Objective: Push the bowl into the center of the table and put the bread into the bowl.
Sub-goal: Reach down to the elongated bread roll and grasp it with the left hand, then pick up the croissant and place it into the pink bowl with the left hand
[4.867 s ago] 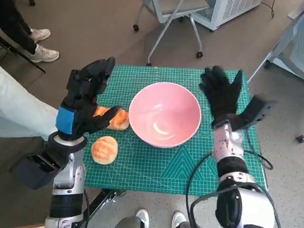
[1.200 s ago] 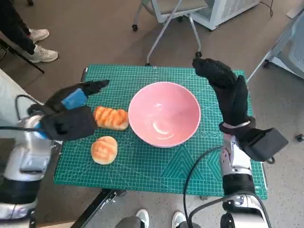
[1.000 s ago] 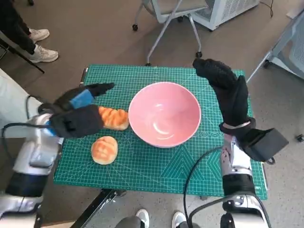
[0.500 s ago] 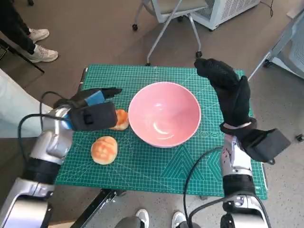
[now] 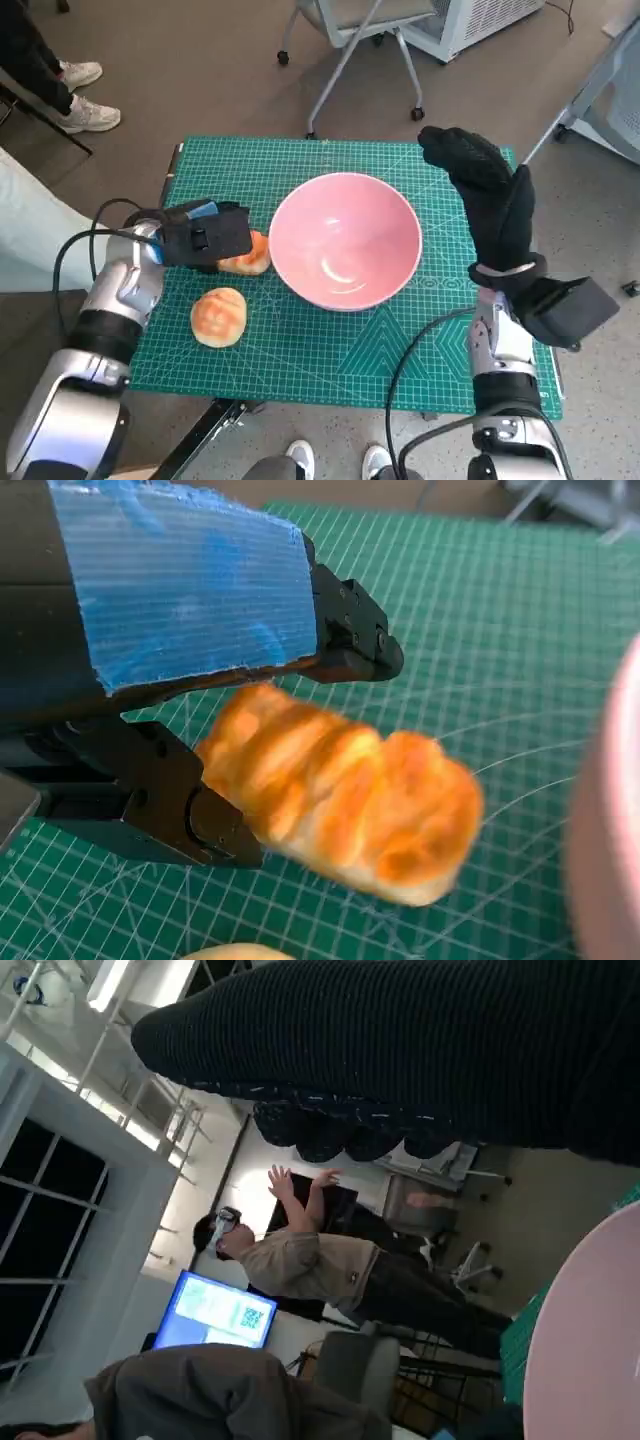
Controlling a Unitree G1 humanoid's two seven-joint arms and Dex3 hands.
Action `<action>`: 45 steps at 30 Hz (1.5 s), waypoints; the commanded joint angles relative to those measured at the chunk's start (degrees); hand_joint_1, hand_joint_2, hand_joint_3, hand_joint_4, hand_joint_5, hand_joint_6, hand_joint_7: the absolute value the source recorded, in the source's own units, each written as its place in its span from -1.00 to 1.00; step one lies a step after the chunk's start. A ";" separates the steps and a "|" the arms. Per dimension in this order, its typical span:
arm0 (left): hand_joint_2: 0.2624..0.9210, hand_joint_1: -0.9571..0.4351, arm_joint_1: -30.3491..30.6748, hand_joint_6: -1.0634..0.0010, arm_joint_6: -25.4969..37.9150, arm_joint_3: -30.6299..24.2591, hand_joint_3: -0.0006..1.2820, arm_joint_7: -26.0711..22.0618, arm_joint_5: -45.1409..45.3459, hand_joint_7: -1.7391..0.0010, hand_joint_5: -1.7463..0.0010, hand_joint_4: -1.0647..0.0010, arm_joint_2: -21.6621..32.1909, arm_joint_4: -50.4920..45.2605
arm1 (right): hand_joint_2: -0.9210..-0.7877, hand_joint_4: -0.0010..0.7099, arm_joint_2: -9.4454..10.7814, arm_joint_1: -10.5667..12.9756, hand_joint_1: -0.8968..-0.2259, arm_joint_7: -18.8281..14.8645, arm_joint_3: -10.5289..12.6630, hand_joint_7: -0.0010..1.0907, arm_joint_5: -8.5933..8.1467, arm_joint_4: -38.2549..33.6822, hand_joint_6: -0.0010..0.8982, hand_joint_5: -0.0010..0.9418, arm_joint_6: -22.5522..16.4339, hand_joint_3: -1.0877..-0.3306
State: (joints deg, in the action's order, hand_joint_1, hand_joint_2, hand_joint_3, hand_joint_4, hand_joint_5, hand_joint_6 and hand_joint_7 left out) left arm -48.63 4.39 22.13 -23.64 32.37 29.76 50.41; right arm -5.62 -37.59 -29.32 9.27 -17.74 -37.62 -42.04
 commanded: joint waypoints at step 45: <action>0.94 0.38 8.44 -0.33 -4.39 -13.23 -0.97 8.53 -3.84 -0.22 -0.22 -0.51 7.65 -33.34 | -1.00 -0.34 0.20 1.79 -0.29 -1.47 0.56 -0.07 -1.42 0.29 -0.71 -0.99 2.04 -0.09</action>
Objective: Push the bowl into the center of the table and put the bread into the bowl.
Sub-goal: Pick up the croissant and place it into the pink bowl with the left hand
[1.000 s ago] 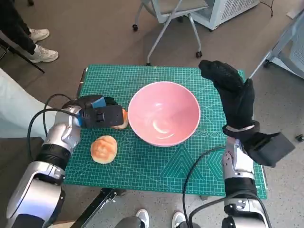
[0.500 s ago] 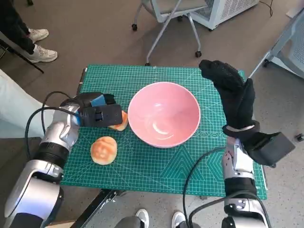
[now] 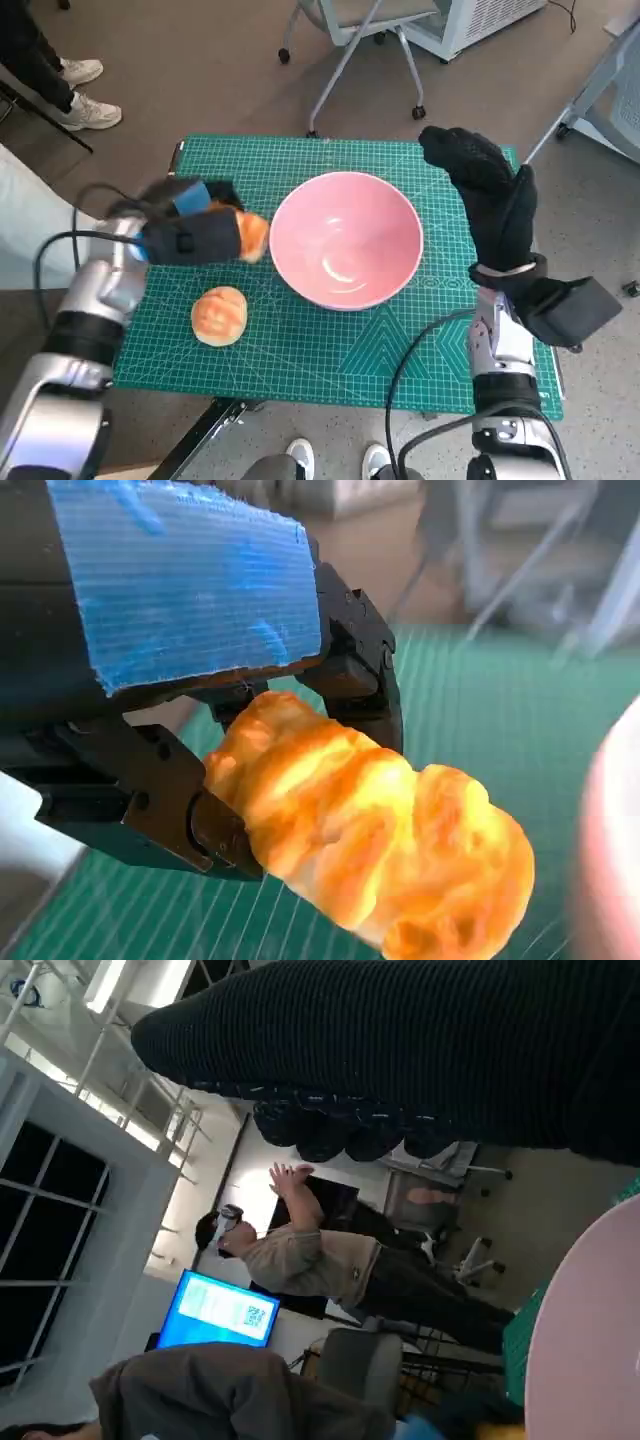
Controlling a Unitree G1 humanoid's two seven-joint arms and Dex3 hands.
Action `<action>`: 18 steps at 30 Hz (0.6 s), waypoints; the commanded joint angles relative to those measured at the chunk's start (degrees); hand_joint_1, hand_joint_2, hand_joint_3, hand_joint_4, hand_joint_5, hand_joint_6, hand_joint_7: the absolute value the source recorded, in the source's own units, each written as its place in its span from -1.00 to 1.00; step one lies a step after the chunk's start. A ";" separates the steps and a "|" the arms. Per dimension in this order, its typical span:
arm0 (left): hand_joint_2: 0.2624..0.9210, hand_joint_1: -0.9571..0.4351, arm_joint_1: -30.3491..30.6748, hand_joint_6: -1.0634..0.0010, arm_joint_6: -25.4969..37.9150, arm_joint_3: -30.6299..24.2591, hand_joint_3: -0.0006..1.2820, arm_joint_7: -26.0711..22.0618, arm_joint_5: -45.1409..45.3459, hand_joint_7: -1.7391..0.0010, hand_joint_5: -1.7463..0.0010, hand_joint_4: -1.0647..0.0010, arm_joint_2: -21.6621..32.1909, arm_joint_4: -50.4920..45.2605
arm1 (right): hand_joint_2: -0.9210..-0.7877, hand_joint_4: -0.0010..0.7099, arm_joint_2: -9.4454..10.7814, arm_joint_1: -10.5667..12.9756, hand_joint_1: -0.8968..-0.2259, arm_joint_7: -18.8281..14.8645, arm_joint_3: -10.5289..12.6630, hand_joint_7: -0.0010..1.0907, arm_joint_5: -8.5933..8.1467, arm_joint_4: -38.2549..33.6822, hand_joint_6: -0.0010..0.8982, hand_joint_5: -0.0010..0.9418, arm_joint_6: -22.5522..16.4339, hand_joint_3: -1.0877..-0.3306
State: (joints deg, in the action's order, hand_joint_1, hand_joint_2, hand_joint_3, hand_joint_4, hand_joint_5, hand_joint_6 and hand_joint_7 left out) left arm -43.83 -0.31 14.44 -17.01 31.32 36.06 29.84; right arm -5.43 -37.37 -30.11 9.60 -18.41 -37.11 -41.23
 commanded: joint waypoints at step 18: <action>0.91 0.38 7.00 -0.34 -1.16 -6.17 -0.99 1.90 -2.29 -0.23 -0.10 -0.66 -3.81 -34.77 | -1.00 -0.34 -0.05 1.57 -0.29 -0.83 0.21 -0.07 -0.68 -0.37 -0.72 -0.99 1.28 -0.10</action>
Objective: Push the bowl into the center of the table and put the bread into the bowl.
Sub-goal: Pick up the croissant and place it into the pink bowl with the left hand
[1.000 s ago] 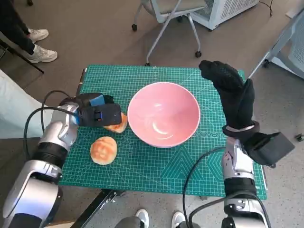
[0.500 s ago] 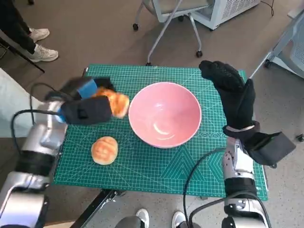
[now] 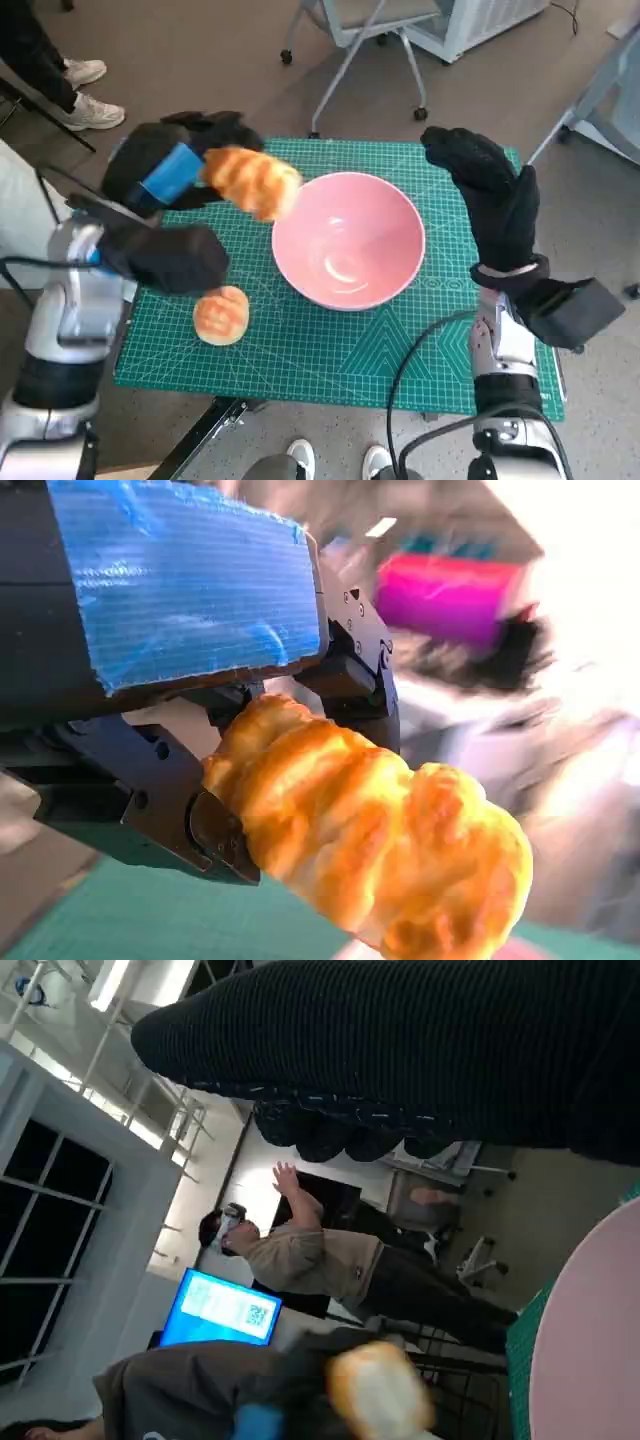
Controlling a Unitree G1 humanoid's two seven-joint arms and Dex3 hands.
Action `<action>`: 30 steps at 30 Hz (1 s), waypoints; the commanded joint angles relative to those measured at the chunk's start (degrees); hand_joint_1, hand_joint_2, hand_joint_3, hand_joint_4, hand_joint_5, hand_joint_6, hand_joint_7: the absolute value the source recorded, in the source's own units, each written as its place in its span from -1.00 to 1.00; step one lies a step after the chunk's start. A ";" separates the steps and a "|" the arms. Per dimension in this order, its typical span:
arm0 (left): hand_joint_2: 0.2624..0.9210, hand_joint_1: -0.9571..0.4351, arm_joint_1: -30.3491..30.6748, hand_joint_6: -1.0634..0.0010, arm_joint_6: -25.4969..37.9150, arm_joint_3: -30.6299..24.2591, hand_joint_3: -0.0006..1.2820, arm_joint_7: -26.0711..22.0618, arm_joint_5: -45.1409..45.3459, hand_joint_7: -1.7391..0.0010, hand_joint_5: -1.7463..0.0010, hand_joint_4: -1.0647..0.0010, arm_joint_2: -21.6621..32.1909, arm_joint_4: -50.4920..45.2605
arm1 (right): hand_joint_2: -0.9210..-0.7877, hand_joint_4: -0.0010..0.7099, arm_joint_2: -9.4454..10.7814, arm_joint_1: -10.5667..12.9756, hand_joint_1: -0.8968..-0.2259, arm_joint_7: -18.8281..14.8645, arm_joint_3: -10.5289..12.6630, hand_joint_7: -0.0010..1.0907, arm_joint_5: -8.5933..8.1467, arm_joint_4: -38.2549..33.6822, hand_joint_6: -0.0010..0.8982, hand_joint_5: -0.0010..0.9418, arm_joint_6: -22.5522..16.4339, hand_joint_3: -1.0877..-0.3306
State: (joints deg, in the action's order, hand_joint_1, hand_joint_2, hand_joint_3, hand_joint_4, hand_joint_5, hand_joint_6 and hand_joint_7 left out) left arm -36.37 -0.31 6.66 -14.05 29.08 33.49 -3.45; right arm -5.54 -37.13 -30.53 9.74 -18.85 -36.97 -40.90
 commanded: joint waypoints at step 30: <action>1.00 0.38 -10.68 -0.04 -8.63 14.00 -0.83 -3.23 3.36 -0.43 -0.35 -0.26 -10.61 24.25 | -1.00 -0.33 -0.38 2.05 -0.27 -1.05 0.70 -0.07 -1.14 -0.54 -0.71 -0.99 0.77 -0.08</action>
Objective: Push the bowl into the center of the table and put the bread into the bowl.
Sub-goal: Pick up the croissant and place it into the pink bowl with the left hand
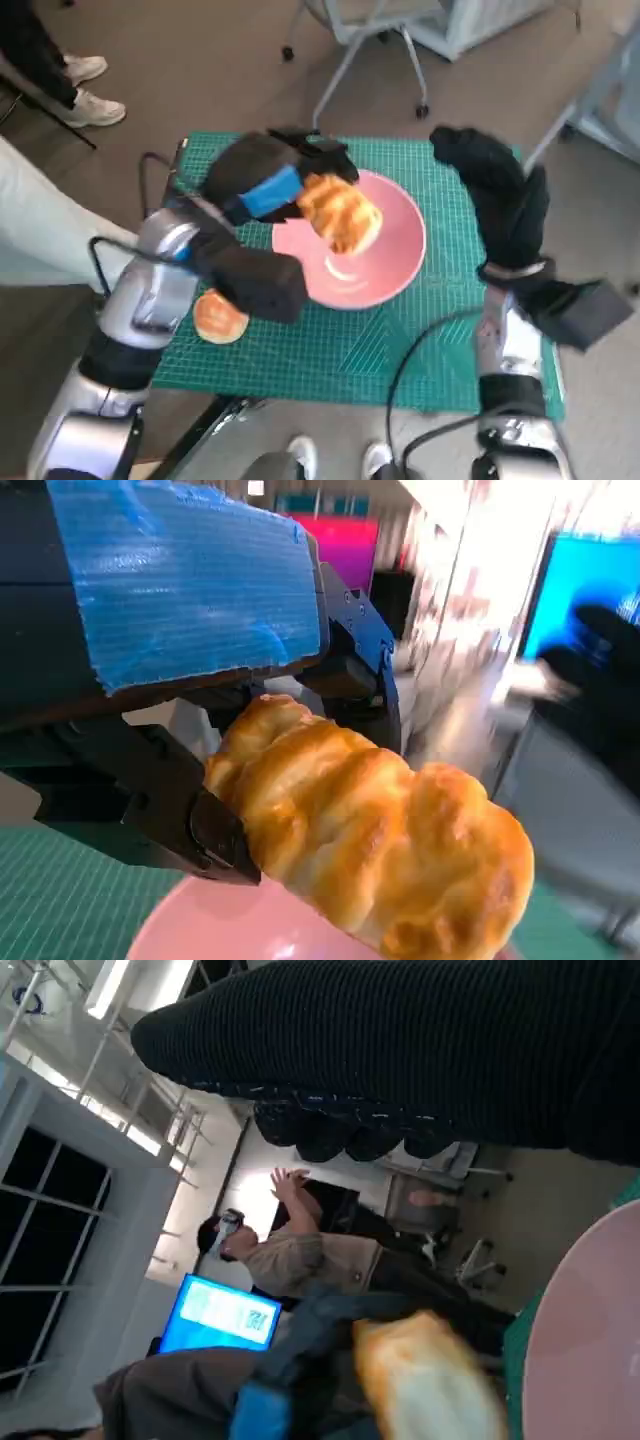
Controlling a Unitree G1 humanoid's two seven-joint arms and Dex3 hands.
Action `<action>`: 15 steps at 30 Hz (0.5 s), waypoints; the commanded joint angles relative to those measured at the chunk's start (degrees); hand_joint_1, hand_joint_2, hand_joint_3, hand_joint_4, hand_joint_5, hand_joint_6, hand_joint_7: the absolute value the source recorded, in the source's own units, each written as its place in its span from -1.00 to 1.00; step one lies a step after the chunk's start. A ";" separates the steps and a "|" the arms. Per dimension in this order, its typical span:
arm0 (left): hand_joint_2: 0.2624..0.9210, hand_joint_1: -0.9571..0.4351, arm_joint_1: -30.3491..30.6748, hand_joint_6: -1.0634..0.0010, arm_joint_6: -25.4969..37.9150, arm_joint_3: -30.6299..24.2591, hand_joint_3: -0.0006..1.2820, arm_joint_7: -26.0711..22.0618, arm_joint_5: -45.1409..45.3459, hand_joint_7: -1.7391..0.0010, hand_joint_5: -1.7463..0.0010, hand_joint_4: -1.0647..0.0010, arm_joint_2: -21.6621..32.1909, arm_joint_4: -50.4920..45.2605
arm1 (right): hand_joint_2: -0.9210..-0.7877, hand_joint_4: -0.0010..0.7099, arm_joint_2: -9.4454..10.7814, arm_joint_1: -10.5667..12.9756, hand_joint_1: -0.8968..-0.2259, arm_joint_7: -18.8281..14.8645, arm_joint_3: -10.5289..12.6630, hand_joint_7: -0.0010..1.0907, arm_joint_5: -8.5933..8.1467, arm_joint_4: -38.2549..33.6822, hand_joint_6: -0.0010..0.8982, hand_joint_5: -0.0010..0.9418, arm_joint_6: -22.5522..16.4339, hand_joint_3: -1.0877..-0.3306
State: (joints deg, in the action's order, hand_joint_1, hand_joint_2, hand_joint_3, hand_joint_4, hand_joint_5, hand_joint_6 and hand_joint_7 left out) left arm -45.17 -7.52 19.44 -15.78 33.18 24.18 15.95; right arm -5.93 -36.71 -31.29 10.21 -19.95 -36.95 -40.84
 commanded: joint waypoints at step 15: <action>0.70 0.22 -2.21 0.25 -2.98 1.46 -0.99 -7.05 -1.71 0.98 0.99 0.59 -0.54 8.47 | -1.00 -0.33 0.50 1.75 -0.27 0.67 0.23 -0.08 0.45 -0.51 -0.71 -0.99 0.41 -0.09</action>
State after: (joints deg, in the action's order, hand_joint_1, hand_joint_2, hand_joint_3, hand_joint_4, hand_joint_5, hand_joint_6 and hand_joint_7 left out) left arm -46.71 -9.03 21.61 -22.10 32.69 22.47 25.52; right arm -5.93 -36.56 -31.12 10.32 -19.92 -36.95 -40.84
